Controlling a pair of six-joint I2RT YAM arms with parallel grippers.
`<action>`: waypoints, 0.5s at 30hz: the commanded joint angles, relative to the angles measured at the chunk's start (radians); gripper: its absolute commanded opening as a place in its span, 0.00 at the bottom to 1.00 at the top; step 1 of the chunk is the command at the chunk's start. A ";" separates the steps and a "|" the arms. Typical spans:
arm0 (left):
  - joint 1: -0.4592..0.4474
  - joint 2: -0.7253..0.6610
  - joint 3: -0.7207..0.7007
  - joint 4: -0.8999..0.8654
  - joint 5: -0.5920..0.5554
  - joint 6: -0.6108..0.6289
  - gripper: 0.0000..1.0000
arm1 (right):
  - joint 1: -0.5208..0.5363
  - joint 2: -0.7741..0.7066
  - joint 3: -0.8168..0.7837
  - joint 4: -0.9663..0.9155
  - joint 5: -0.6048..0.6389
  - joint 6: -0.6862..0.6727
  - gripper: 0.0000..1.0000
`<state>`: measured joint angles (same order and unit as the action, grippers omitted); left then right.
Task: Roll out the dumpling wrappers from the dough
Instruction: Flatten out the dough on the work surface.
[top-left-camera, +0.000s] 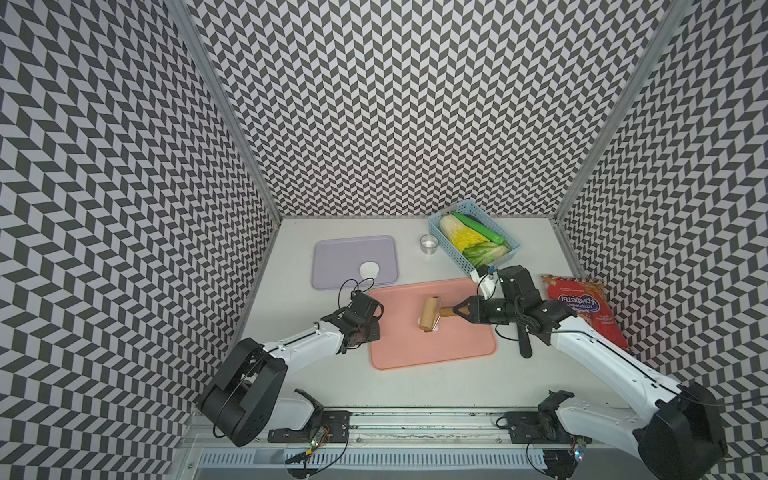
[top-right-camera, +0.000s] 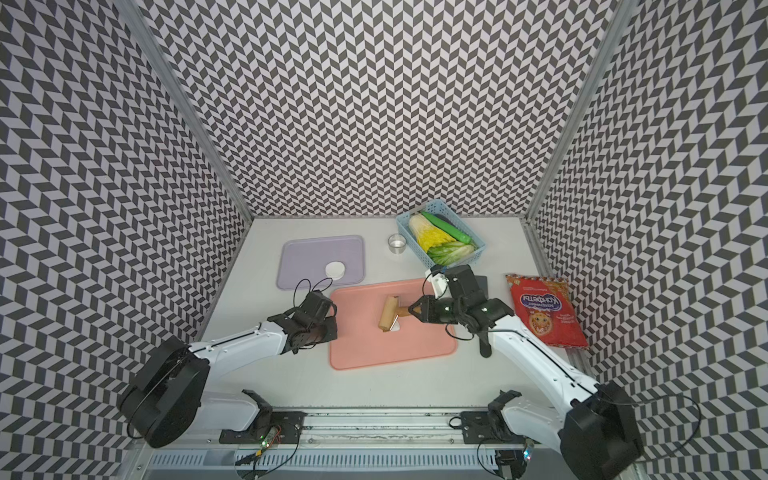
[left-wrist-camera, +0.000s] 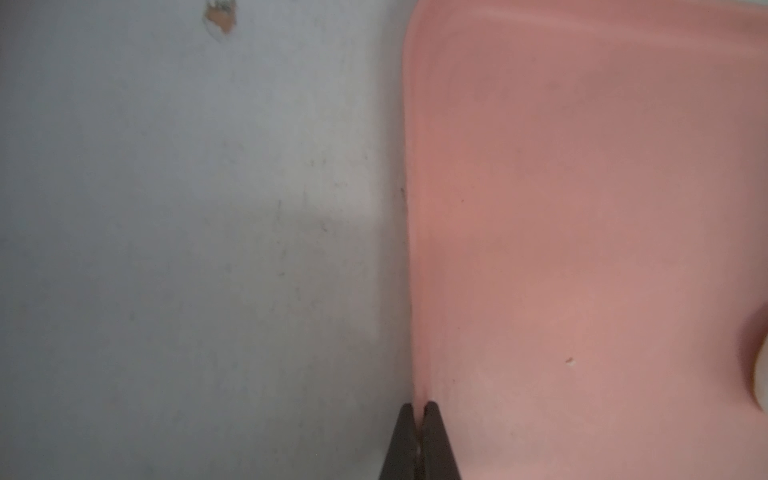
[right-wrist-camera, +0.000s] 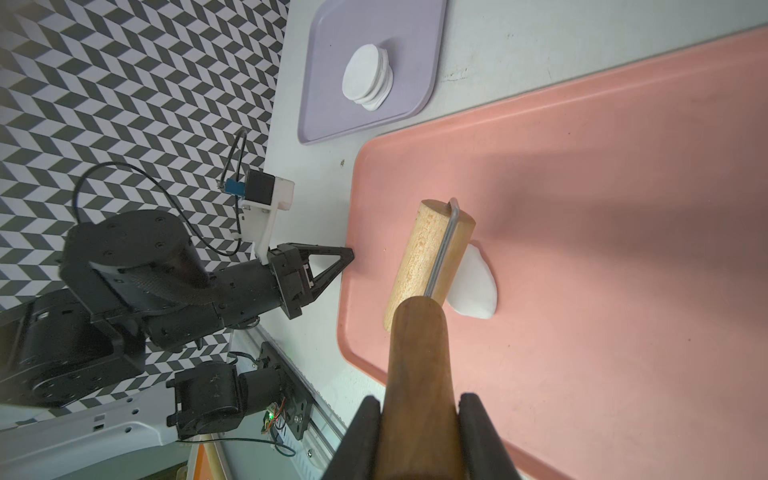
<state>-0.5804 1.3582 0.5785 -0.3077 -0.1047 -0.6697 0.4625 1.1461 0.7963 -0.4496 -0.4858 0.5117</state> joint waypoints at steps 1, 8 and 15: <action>-0.022 -0.020 -0.017 -0.023 -0.020 0.039 0.00 | -0.016 0.001 0.012 0.046 -0.004 -0.011 0.00; -0.028 -0.008 -0.010 -0.031 -0.040 0.035 0.00 | -0.038 -0.008 -0.011 -0.007 -0.043 -0.036 0.00; -0.029 0.012 -0.003 -0.040 -0.050 0.028 0.00 | -0.047 -0.067 -0.076 -0.021 -0.019 -0.026 0.00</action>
<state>-0.6025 1.3548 0.5743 -0.3080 -0.1188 -0.6670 0.4217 1.1065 0.7376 -0.5106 -0.4976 0.4961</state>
